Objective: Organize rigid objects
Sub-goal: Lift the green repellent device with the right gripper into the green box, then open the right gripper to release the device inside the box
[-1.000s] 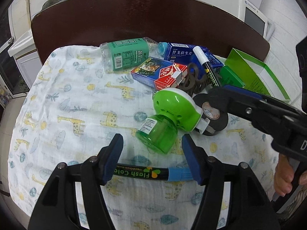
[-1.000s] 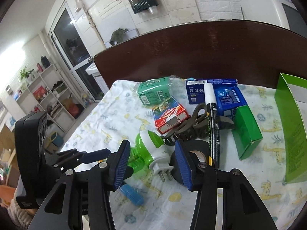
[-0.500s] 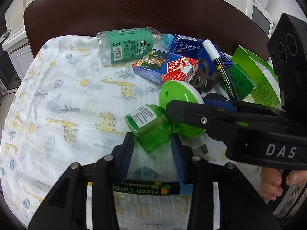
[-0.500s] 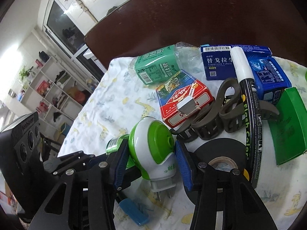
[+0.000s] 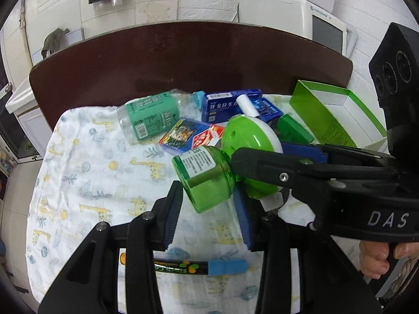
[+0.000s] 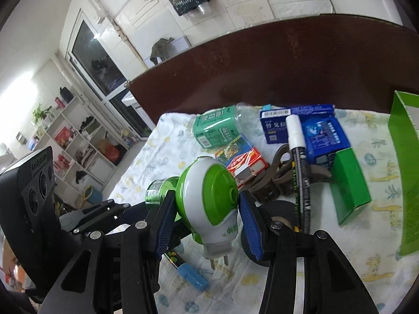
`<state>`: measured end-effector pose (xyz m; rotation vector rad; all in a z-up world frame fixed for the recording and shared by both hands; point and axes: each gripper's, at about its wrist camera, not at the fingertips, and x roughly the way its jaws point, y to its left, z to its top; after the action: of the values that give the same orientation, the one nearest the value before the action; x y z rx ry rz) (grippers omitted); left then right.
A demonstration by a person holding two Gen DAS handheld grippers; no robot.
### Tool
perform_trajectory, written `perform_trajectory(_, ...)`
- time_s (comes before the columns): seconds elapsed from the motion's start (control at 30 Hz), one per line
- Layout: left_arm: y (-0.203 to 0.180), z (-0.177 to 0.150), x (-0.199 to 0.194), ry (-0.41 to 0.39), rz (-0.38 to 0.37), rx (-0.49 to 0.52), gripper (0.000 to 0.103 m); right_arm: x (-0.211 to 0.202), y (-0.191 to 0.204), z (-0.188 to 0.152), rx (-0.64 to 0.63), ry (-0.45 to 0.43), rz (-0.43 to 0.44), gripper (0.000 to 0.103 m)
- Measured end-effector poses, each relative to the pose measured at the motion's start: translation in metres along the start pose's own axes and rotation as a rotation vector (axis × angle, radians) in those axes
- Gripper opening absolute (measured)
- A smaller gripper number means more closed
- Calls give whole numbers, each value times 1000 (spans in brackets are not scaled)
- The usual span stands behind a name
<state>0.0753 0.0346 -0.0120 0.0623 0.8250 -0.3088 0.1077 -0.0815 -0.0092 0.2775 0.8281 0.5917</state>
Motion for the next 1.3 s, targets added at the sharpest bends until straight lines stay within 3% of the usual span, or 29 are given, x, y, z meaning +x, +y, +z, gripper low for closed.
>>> perform_trajectory(0.33, -120, 52, 10, -67, -126, 197, 39, -114, -76, -3, 105, -207, -130, 50)
perform_trajectory(0.57, -216, 87, 56, -67, -196, 317, 38, -170, -157, 2, 187, -276, -257, 50)
perform_trajectory(0.77, -275, 114, 105, 15, -241, 351, 38, -181, -234, 10, 304, -275, -292, 50)
perform_trajectory(0.93, -316, 134, 142, 73, -201, 429, 38, -182, -281, 16, 390, -265, -329, 50)
perform_trajectory(1.17, -340, 150, 181, 181, -231, 400, 38, -177, -322, 26, 509, -221, -405, 50)
perform_trajectory(1.3, -341, 151, 194, 219, -244, 375, 36, -166, -325, 29, 511, -194, -480, 50)
